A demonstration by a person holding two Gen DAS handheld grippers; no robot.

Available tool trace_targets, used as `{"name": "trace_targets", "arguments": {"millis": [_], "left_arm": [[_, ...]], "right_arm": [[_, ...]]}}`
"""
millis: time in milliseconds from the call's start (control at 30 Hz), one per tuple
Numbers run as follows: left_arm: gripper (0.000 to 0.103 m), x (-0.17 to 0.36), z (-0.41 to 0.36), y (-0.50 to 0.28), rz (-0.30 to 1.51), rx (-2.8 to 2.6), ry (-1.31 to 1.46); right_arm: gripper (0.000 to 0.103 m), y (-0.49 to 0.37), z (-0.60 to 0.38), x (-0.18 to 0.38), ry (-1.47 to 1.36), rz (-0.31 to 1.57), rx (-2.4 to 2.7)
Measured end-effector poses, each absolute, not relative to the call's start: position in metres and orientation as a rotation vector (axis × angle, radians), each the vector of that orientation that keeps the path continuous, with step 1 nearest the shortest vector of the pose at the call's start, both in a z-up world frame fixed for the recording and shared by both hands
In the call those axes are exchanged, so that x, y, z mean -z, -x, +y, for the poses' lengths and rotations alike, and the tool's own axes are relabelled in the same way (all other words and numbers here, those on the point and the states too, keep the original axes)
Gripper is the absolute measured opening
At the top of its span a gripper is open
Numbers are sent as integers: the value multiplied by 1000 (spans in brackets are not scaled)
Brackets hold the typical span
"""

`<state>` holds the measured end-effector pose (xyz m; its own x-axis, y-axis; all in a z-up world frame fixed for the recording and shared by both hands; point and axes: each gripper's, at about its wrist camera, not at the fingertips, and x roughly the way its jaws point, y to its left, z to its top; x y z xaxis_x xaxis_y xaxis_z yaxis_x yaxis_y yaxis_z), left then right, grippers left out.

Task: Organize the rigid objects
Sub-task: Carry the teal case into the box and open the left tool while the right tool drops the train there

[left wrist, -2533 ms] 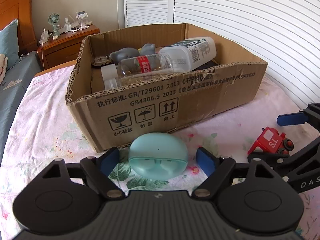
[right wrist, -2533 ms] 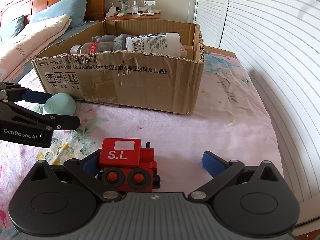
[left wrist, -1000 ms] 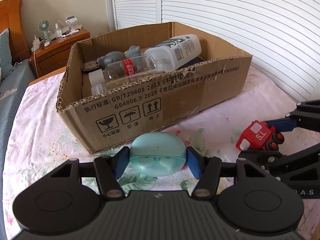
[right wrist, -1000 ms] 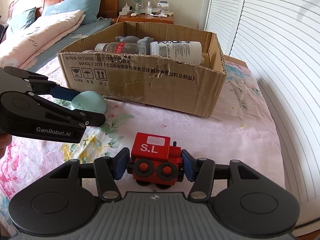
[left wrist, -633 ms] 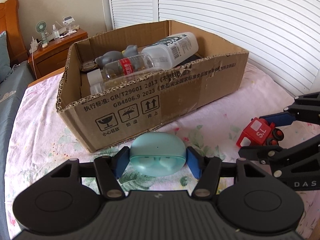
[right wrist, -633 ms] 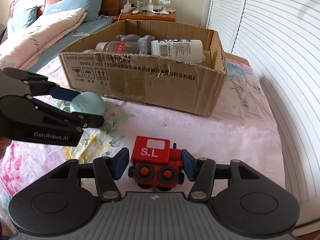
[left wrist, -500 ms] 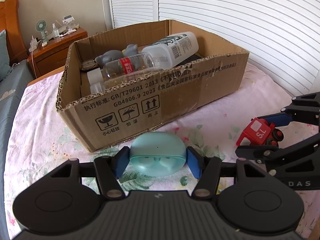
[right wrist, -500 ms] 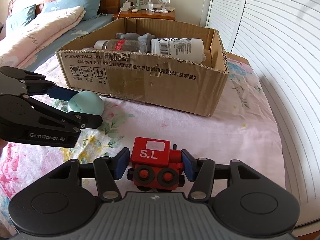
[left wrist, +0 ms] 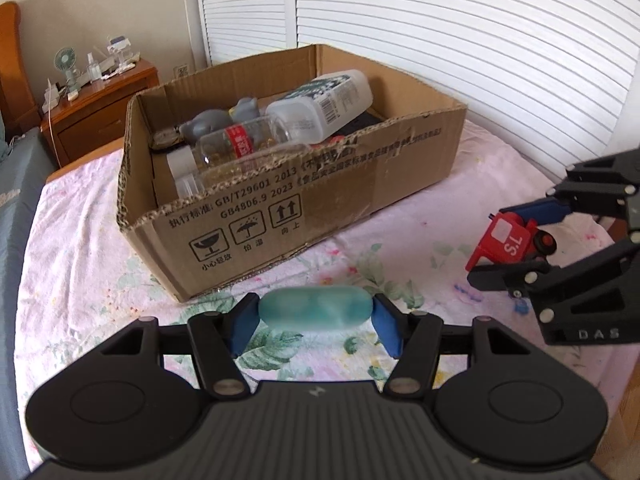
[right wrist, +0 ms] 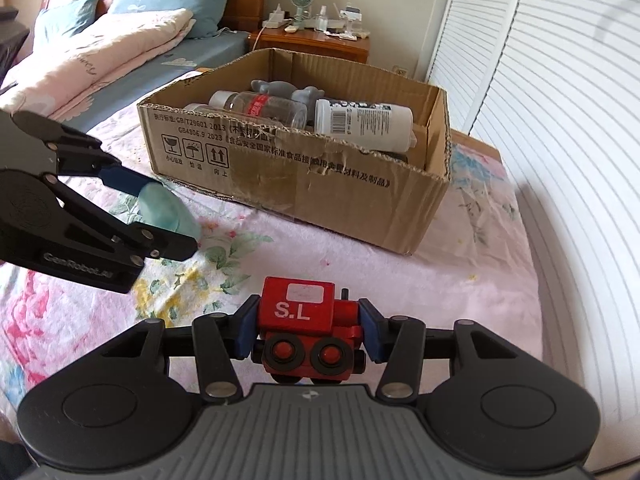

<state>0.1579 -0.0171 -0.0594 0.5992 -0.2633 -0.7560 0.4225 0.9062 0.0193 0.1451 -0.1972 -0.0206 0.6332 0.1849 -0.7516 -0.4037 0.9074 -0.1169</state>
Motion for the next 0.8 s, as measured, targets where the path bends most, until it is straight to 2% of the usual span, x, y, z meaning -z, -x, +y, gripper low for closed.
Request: {"name": "trace_targets", "arguments": {"millis": [467, 800], "left_arm": [[60, 16, -13, -157, 814, 455, -227], [60, -24, -4, -207, 730, 401, -252]], "right_arm": [[56, -149, -206, -6, 301, 774, -391], [56, -173, -206, -50, 298, 678, -425]]}}
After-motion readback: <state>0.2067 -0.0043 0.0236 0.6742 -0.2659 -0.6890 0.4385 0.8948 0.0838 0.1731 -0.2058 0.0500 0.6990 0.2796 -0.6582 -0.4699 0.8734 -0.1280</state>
